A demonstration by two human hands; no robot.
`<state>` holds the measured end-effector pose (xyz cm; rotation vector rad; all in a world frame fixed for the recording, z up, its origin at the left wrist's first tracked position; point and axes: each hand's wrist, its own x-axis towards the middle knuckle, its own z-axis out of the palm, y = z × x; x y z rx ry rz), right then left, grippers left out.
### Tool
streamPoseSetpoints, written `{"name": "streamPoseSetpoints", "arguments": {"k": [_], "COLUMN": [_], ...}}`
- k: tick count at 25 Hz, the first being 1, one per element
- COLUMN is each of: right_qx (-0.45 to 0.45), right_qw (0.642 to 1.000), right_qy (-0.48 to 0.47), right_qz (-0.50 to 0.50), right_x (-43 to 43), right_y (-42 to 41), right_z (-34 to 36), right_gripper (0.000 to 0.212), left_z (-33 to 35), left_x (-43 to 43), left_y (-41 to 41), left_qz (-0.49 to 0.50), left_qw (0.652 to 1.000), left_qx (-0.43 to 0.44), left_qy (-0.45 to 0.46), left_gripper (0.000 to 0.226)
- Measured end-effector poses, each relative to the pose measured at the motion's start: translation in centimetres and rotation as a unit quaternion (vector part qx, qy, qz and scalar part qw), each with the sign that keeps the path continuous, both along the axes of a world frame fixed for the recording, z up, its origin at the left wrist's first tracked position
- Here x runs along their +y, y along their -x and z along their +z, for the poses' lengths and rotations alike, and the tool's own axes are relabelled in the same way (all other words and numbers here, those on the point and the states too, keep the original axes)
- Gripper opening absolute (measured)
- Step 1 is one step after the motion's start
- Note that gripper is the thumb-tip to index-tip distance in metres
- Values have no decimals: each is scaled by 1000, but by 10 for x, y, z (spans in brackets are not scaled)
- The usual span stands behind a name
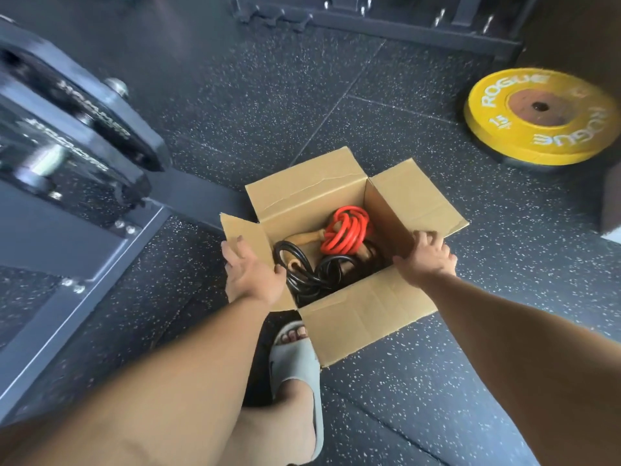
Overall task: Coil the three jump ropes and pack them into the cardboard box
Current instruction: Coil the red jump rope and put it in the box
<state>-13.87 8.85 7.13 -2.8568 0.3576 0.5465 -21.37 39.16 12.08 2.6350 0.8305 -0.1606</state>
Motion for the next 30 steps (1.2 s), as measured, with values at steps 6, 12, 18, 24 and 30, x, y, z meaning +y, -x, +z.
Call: {"name": "streamPoseSetpoints", "arguments": {"k": [6,12,18,24,30], "right_qx": [-82,-223,3,42,-50], "right_qw": [942,877,964,976,947], "right_qy": [-248,-346,-54,-149,-306], "right_qz": [-211,-247,261,152,-83], "right_x": [5,-4,-17,-28,-40], "right_y": [-8,2,24,6,-19], "right_z": [11,21,6,40,75], "right_gripper": [105,70,79,82,86], "left_z": [18,-24,-32,-26,-21], "left_x": [-47,-25,-18,10,23], "left_y": [-19,-3,5,17,22], "left_qz": [-130,-320,-479,-536,-391], "left_qw": [986,929,835,819,910], "left_qx": [-57,158,249,200,139], "left_qy": [82,100,-106,-38,25], "left_gripper": [76,81,161,103,47]}}
